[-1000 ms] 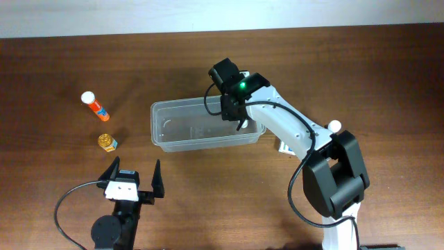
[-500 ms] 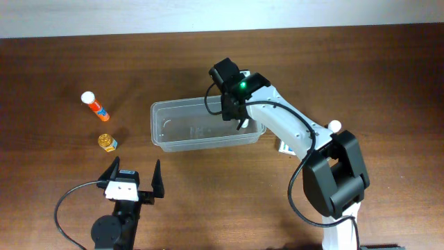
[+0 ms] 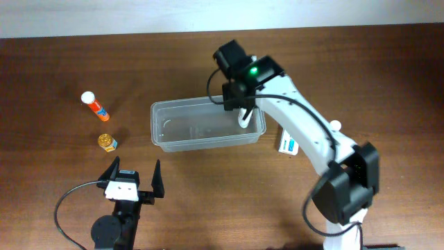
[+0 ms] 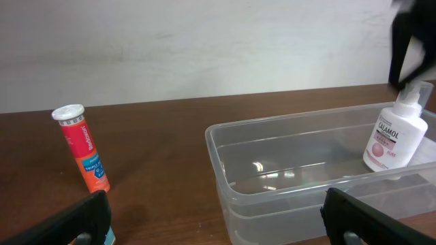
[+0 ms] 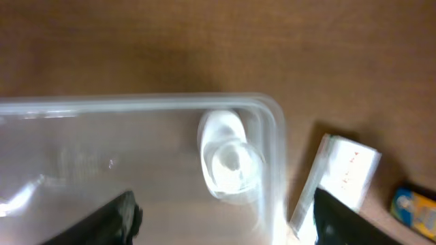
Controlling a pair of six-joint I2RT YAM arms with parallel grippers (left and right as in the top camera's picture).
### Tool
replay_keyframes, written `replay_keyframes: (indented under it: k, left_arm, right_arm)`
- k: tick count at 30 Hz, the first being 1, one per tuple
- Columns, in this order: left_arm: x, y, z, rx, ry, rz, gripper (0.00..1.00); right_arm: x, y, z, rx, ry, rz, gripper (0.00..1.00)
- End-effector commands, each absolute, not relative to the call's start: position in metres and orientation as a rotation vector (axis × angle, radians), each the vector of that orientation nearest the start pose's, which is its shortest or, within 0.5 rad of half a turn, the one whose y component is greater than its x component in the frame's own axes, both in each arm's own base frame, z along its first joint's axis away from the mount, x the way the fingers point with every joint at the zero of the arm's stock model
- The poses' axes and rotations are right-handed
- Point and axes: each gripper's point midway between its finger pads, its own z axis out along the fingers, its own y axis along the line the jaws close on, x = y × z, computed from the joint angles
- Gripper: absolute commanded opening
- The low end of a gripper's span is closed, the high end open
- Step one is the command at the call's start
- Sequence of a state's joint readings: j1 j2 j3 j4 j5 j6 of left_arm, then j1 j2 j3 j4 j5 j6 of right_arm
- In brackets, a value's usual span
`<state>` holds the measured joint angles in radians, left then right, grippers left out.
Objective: Pack container
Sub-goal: 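Lower the bottle into the container's right end and release, then move the right gripper to the small dark bottle and grasp it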
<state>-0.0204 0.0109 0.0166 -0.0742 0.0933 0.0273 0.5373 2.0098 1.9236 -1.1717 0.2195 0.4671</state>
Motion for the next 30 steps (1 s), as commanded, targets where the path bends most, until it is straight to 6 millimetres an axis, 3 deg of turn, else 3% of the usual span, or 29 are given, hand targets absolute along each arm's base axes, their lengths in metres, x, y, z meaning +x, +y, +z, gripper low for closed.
replay_keyframes:
  k: [1, 5, 8, 14, 18, 23, 30]
  left_arm:
    - [0.245, -0.021, 0.159, 0.12, 1.636, -0.057, 0.99]
    - [0.245, -0.021, 0.159, 0.12, 1.636, -0.057, 0.99]
    - [0.245, -0.021, 0.159, 0.12, 1.636, -0.057, 0.99]
    - [0.245, -0.021, 0.159, 0.12, 1.636, -0.057, 0.99]
    - [0.245, -0.021, 0.159, 0.12, 1.636, -0.056, 0.99]
    - [0.245, -0.021, 0.159, 0.12, 1.636, -0.056, 0.99]
    - [0.245, -0.021, 0.159, 0.12, 1.636, -0.056, 1.0]
  right_arm:
    - [0.409, 0.182, 0.236, -0.005, 2.652, 0.015, 0.78]
    - [0.398, 0.141, 0.266, 0.093, 2.667, -0.009, 0.86]
    - [0.391, 0.106, 0.276, 0.188, 2.687, -0.046, 0.88]
    - [0.368, 0.032, 0.268, 0.388, 2.805, -0.122, 0.88]
    - [0.355, -0.003, 0.257, 0.48, 2.874, -0.17, 0.89]
    - [0.346, -0.021, 0.224, 0.554, 2.967, -0.17, 0.89]
    - [0.353, -0.009, 0.164, 0.522, 3.038, -0.039, 0.88]
